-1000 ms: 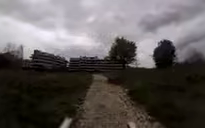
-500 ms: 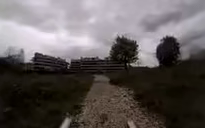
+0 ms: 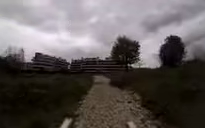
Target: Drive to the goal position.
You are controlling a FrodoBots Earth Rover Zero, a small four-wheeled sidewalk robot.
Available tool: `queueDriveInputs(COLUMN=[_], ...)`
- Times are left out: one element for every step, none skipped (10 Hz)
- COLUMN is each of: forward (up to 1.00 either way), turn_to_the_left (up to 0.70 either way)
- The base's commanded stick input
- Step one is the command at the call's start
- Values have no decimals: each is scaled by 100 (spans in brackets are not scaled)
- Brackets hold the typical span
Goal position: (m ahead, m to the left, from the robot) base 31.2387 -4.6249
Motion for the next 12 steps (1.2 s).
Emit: queueDriveInputs(forward=[70, 70, 70, 70, 70, 70, 70, 70, 70, 70, 70, 70], turn_to_the_left=[0, 0, 0, 0, 0, -2, -22, -32, 0, 0, 0, 0])
